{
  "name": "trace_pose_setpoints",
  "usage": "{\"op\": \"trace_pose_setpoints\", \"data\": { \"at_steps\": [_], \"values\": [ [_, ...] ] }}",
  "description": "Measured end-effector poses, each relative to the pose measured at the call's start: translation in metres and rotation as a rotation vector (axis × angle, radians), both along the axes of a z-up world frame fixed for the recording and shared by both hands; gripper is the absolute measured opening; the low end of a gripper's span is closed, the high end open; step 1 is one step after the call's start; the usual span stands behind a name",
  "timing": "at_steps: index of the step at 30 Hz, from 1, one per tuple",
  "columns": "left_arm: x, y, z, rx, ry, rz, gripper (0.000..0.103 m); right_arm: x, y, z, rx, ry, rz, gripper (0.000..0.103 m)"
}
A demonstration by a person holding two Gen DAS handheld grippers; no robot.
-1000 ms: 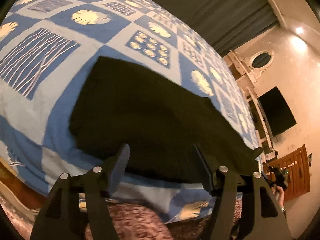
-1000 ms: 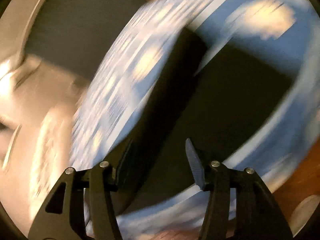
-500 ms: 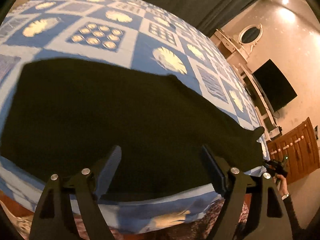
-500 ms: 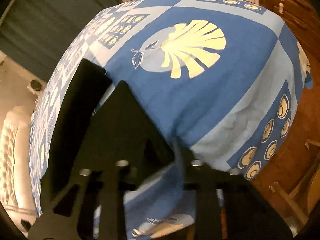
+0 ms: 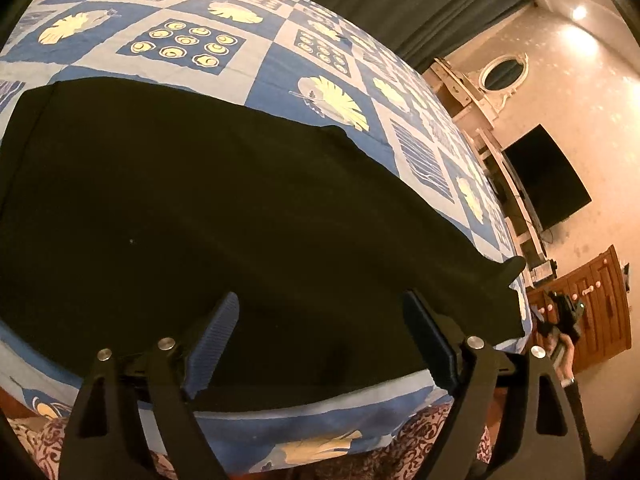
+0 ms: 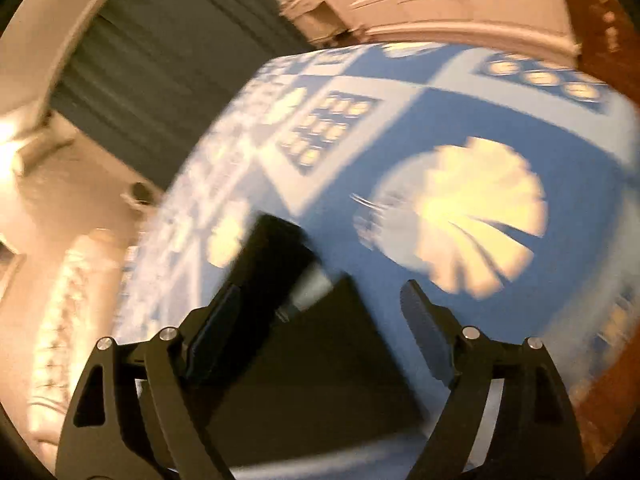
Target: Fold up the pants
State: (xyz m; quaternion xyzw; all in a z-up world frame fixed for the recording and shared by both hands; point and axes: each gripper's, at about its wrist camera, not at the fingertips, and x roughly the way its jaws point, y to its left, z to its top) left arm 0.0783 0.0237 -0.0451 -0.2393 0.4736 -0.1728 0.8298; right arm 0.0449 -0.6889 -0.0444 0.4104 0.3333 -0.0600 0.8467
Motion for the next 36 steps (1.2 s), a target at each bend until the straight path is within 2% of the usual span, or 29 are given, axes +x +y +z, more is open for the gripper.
{"op": "trace_pose_setpoints", "data": {
  "at_steps": [2, 6, 10, 11, 12, 14, 15, 16, 21, 25, 29, 31, 33, 35, 36],
  "values": [
    [-0.001, 0.0, -0.001, -0.002, -0.001, 0.008, 0.083, 0.024, -0.003, -0.006, 0.01, -0.013, 0.045, 0.083],
    [-0.001, -0.001, -0.002, 0.002, -0.001, 0.015, 0.083, 0.075, 0.003, -0.017, -0.055, 0.001, 0.168, 0.083],
    [0.001, -0.004, -0.004, 0.018, 0.002, 0.016, 0.085, 0.097, 0.012, -0.024, -0.054, -0.019, 0.264, 0.082],
    [0.001, -0.005, -0.004, 0.02, 0.002, 0.016, 0.086, 0.103, 0.015, -0.026, -0.055, -0.005, 0.29, 0.078],
    [0.002, -0.006, -0.004, 0.027, 0.001, 0.019, 0.086, 0.104, 0.017, -0.028, -0.053, 0.005, 0.307, 0.06],
    [0.003, -0.007, -0.004, 0.034, -0.002, 0.021, 0.086, 0.107, 0.021, -0.03, -0.075, 0.041, 0.33, 0.047],
    [0.003, -0.008, -0.005, 0.037, -0.003, 0.022, 0.087, 0.108, 0.022, -0.03, -0.08, 0.05, 0.331, 0.035],
    [0.003, -0.008, -0.005, 0.039, -0.005, 0.023, 0.087, 0.108, 0.022, -0.028, -0.07, 0.051, 0.334, 0.029],
    [0.003, -0.008, -0.005, 0.039, -0.01, 0.021, 0.087, 0.087, 0.023, 0.001, -0.021, 0.05, 0.296, 0.017],
    [0.004, -0.008, -0.005, 0.027, -0.003, 0.028, 0.087, 0.059, 0.025, 0.035, 0.045, 0.072, 0.28, 0.017],
    [0.005, -0.007, -0.005, 0.019, 0.001, 0.03, 0.087, 0.028, 0.028, 0.06, 0.055, 0.195, 0.26, 0.017],
    [0.004, -0.008, -0.005, 0.023, -0.001, 0.029, 0.087, 0.021, 0.027, 0.058, 0.031, 0.241, 0.241, 0.019],
    [0.004, -0.008, -0.005, 0.03, -0.003, 0.028, 0.087, 0.015, 0.021, 0.048, -0.009, 0.296, 0.174, 0.044],
    [0.004, -0.008, -0.005, 0.035, -0.007, 0.027, 0.087, 0.006, 0.016, 0.037, -0.072, 0.343, 0.094, 0.065],
    [0.003, -0.006, -0.004, 0.03, -0.007, 0.026, 0.087, -0.001, 0.014, 0.031, -0.059, 0.335, 0.053, 0.065]
  ]
}}
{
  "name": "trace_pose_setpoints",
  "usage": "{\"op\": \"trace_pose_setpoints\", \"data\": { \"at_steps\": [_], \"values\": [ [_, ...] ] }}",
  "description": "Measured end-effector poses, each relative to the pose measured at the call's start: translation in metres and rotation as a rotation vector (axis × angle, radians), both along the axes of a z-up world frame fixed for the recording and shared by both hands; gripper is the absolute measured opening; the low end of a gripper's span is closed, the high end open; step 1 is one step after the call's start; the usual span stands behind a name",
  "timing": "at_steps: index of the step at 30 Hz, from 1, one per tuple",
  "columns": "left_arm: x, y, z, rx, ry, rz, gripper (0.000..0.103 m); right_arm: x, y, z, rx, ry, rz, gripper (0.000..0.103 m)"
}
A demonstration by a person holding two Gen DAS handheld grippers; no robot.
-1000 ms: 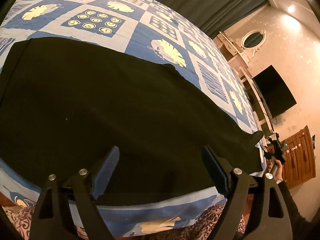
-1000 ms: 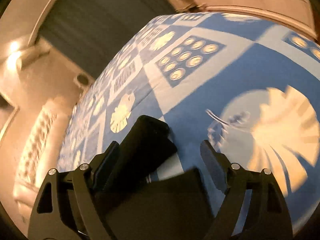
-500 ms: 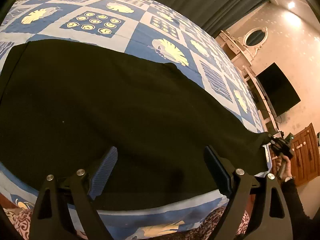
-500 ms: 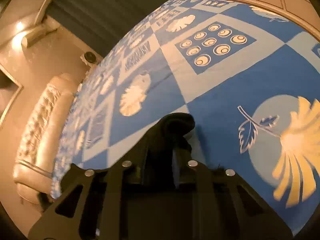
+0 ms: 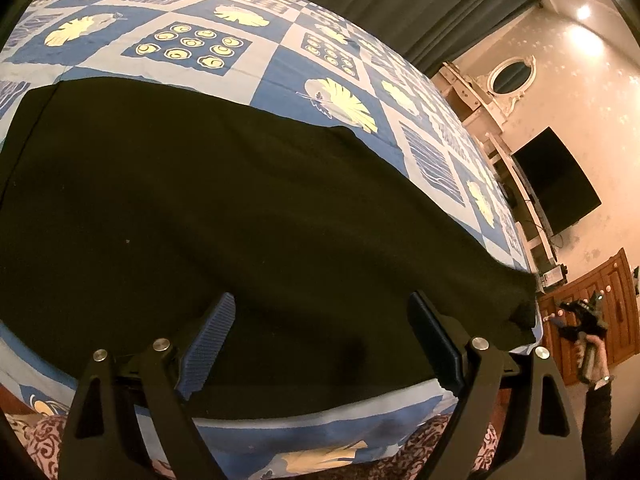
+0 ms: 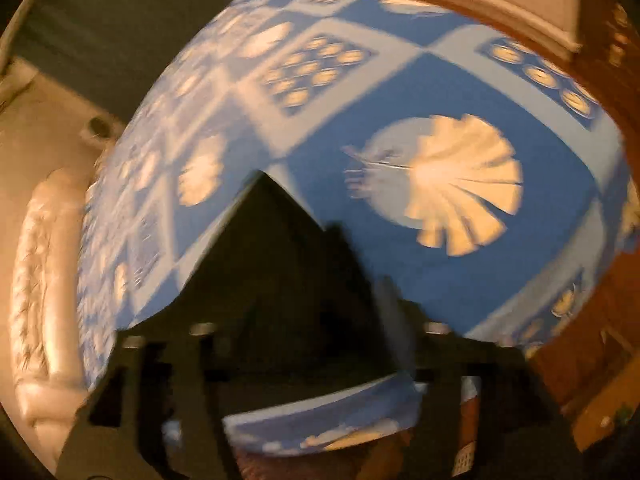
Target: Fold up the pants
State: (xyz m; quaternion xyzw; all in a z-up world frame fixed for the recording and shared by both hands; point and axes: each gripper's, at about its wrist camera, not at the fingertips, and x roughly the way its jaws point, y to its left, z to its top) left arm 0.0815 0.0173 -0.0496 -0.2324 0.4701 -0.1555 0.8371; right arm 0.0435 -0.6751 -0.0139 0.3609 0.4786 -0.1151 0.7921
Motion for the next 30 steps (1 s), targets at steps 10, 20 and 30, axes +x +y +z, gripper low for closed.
{"op": "trace_pose_setpoints", "data": {
  "at_steps": [10, 20, 30],
  "values": [
    [-0.006, 0.0, 0.001, -0.018, -0.012, -0.005, 0.087, -0.067, 0.044, -0.088, 0.514, -0.26, -0.213, 0.063],
    [-0.009, 0.002, 0.0, -0.035, -0.02, -0.008, 0.087, -0.059, 0.038, -0.112, 0.473, -0.324, -0.357, 0.016],
    [-0.009, 0.002, 0.0, -0.049, -0.014, -0.004, 0.087, -0.078, 0.039, -0.061, 0.42, -0.406, -0.337, 0.004]
  ]
}}
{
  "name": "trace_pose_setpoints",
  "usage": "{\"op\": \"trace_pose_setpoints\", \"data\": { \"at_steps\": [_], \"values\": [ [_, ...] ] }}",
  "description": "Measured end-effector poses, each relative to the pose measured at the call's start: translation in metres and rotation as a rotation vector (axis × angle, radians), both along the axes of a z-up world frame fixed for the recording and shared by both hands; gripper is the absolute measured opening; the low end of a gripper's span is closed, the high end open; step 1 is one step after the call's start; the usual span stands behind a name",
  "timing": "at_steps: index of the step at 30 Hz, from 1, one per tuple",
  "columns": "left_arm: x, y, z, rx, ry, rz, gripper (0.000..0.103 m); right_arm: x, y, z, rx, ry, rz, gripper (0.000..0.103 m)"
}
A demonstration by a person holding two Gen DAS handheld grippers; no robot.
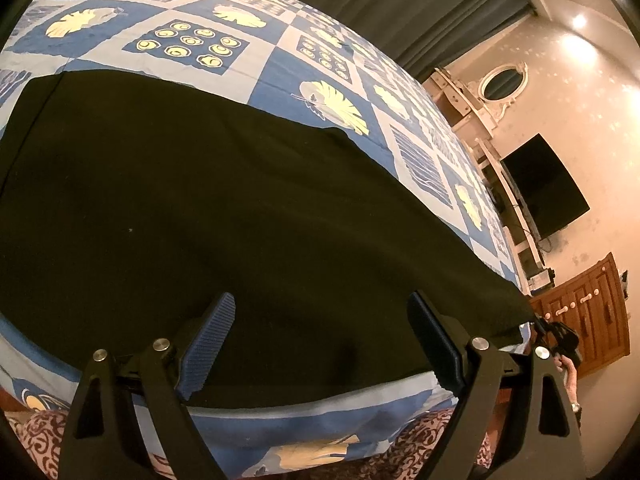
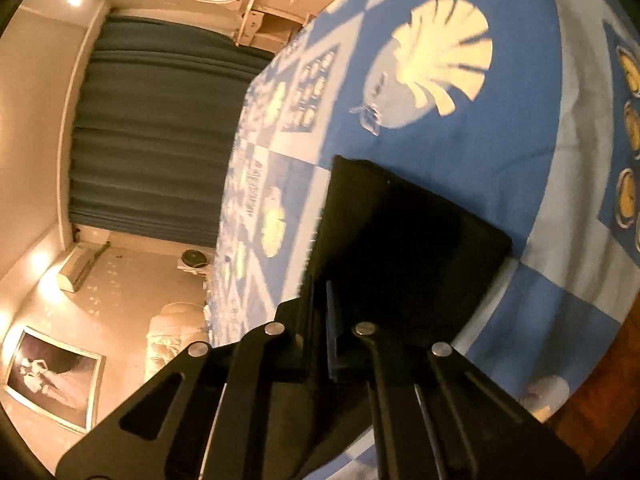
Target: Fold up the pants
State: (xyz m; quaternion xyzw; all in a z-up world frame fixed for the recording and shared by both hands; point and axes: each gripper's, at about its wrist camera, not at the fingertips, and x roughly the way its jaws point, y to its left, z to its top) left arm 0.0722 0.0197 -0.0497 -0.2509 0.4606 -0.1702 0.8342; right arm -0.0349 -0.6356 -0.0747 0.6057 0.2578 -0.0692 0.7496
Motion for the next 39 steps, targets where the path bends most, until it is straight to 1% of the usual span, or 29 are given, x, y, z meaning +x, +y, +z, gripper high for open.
{"op": "trace_pose_setpoints", "data": {
  "at_steps": [2, 3, 4, 8, 9, 10, 11, 12, 13, 14, 15, 17, 18, 19, 20, 21, 22, 24, 27, 28, 29, 31, 32, 33, 35, 36, 37, 38, 39],
  "values": [
    [0.001, 0.001, 0.0, -0.006, 0.002, 0.0, 0.087, -0.011, -0.002, 0.007, -0.02, 0.014, 0.004, 0.004],
    [0.001, 0.001, 0.0, -0.006, 0.003, 0.0, 0.087, -0.015, -0.004, 0.006, -0.027, 0.026, -0.001, 0.004],
    [0.001, 0.001, 0.0, -0.005, 0.003, -0.001, 0.087, -0.019, -0.006, 0.003, -0.032, 0.046, -0.012, 0.001],
    [0.002, 0.001, -0.001, -0.002, 0.005, -0.001, 0.087, -0.041, -0.025, -0.013, -0.125, 0.19, -0.105, 0.0],
    [0.002, 0.001, -0.001, -0.001, 0.006, -0.002, 0.087, -0.047, -0.025, -0.014, -0.103, 0.165, -0.121, 0.003],
    [0.002, 0.002, -0.001, -0.004, 0.006, -0.003, 0.087, -0.048, -0.022, -0.014, -0.089, 0.148, -0.117, 0.003],
    [0.002, 0.002, -0.001, -0.004, 0.006, -0.001, 0.087, -0.046, -0.016, -0.013, -0.081, 0.13, -0.096, 0.004],
    [0.002, 0.001, -0.001, -0.005, 0.006, 0.0, 0.087, -0.04, -0.004, -0.009, -0.079, 0.112, -0.043, 0.007],
    [0.002, 0.001, -0.001, -0.003, 0.005, 0.001, 0.087, -0.034, 0.01, -0.007, -0.067, 0.087, 0.013, 0.013],
    [0.002, 0.001, -0.001, -0.003, 0.005, 0.001, 0.087, -0.027, 0.025, -0.008, -0.048, 0.078, 0.067, 0.025],
    [0.002, 0.001, -0.001, 0.0, 0.004, 0.004, 0.087, -0.022, 0.039, -0.011, -0.032, 0.082, 0.106, 0.029],
    [0.002, 0.001, -0.001, -0.002, 0.005, 0.007, 0.087, -0.009, 0.064, -0.023, 0.028, 0.073, 0.181, 0.029],
    [0.002, 0.001, -0.001, -0.007, 0.007, 0.008, 0.087, 0.001, 0.08, -0.034, 0.071, 0.089, 0.216, 0.029],
    [0.002, 0.002, 0.0, -0.016, 0.011, 0.009, 0.087, 0.007, 0.089, -0.042, 0.094, 0.096, 0.223, 0.029],
    [0.002, 0.003, 0.0, -0.021, 0.014, 0.009, 0.087, 0.008, 0.097, -0.046, 0.102, 0.107, 0.219, 0.029],
    [0.002, 0.004, 0.0, -0.029, 0.019, 0.01, 0.087, 0.009, 0.101, -0.052, 0.101, 0.13, 0.186, 0.029],
    [0.002, 0.006, 0.0, -0.042, 0.026, 0.014, 0.087, 0.008, 0.102, -0.055, 0.1, 0.132, 0.161, 0.029],
    [0.002, 0.008, -0.001, -0.061, 0.035, 0.023, 0.087, 0.002, 0.1, -0.056, 0.09, 0.123, 0.098, 0.029],
    [0.003, 0.009, -0.001, -0.07, 0.045, 0.029, 0.087, -0.002, 0.094, -0.05, 0.036, 0.096, 0.011, 0.03],
    [0.003, 0.008, 0.0, -0.069, 0.046, 0.028, 0.087, -0.002, 0.092, -0.049, 0.027, 0.091, -0.006, 0.032],
    [0.003, 0.008, 0.0, -0.071, 0.046, 0.028, 0.087, 0.0, 0.089, -0.049, 0.024, 0.082, -0.018, 0.038],
    [0.004, 0.008, 0.0, -0.068, 0.047, 0.028, 0.087, 0.013, 0.089, -0.057, 0.056, 0.051, 0.003, 0.044],
    [0.004, 0.008, -0.001, -0.068, 0.046, 0.028, 0.087, 0.017, 0.091, -0.058, 0.06, 0.036, 0.019, 0.048],
    [0.004, 0.008, -0.001, -0.068, 0.046, 0.028, 0.087, 0.018, 0.093, -0.057, 0.053, 0.026, 0.037, 0.049],
    [0.004, 0.008, 0.0, -0.067, 0.046, 0.027, 0.087, 0.02, 0.1, -0.053, 0.029, 0.023, 0.075, 0.049],
    [0.004, 0.008, 0.0, -0.067, 0.046, 0.027, 0.087, 0.025, 0.106, -0.052, 0.011, 0.031, 0.11, 0.042],
    [0.004, 0.007, -0.001, -0.067, 0.046, 0.028, 0.087, 0.031, 0.111, -0.05, -0.017, 0.049, 0.149, 0.031],
    [0.004, 0.007, 0.0, -0.067, 0.046, 0.028, 0.087, 0.036, 0.115, -0.049, -0.028, 0.056, 0.174, 0.009],
    [0.004, 0.008, 0.0, -0.067, 0.047, 0.028, 0.087, 0.037, 0.117, -0.048, -0.03, 0.06, 0.197, 0.009]
  ]
}}
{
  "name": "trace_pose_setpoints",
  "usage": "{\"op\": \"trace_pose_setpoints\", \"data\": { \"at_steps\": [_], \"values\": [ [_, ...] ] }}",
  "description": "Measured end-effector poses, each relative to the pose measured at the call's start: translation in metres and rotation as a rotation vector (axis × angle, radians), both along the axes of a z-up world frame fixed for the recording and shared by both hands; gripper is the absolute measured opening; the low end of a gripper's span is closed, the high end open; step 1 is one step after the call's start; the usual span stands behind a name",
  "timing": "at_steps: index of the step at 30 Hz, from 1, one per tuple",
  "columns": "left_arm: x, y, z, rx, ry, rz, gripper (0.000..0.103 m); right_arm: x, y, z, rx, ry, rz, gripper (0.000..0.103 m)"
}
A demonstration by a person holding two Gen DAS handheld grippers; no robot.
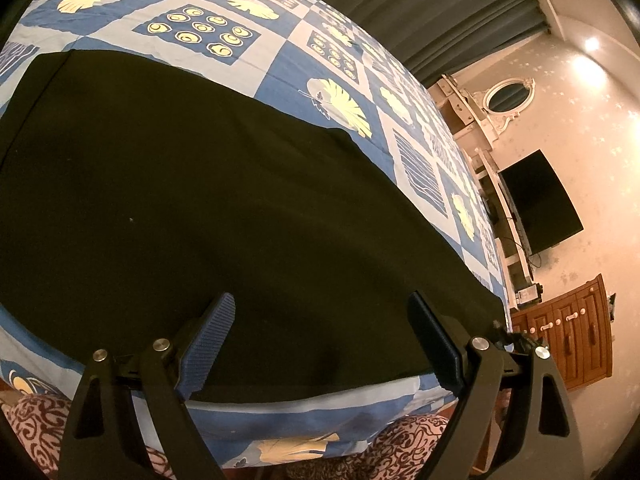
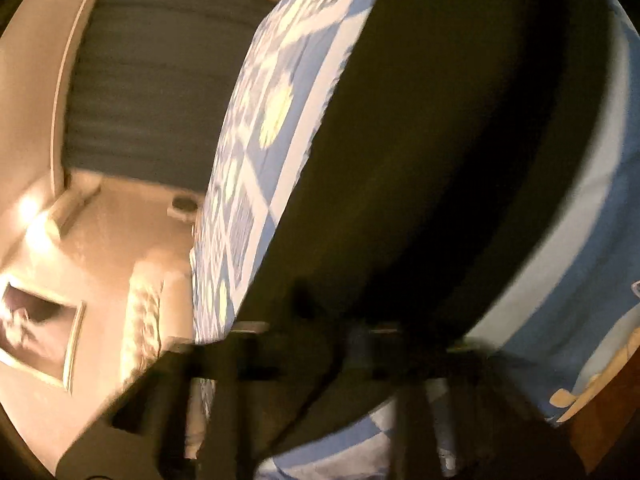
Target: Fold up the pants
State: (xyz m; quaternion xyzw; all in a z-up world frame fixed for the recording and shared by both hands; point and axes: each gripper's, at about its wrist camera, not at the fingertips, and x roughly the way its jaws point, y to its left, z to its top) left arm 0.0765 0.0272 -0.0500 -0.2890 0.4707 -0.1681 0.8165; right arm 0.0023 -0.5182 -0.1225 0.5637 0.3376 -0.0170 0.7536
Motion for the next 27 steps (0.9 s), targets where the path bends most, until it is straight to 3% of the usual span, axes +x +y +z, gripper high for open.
{"op": "trace_pose_setpoints", "data": {
  "at_steps": [8, 13, 16, 18, 21, 27],
  "values": [
    [0.001, 0.0, -0.002, -0.025, 0.018, -0.002, 0.087, -0.033, -0.015, 0.029, 0.018, -0.009, -0.006, 0.006],
    [0.002, -0.001, -0.001, -0.017, 0.019, -0.014, 0.087, -0.037, -0.024, -0.012, 0.071, 0.067, -0.057, 0.006],
    [0.003, -0.002, -0.001, -0.013, 0.02, -0.022, 0.087, -0.042, -0.023, -0.008, 0.108, 0.041, -0.09, 0.024],
    [0.004, -0.003, -0.001, -0.007, 0.019, -0.027, 0.087, -0.046, -0.015, 0.0, 0.104, 0.018, -0.082, 0.048],
    [0.003, -0.005, 0.0, 0.012, 0.012, -0.042, 0.087, -0.04, 0.009, 0.008, 0.112, 0.017, -0.012, 0.051],
    [0.002, -0.005, 0.0, 0.029, 0.007, -0.066, 0.087, -0.018, 0.065, -0.008, 0.211, 0.04, 0.149, 0.051]
  ]
}}
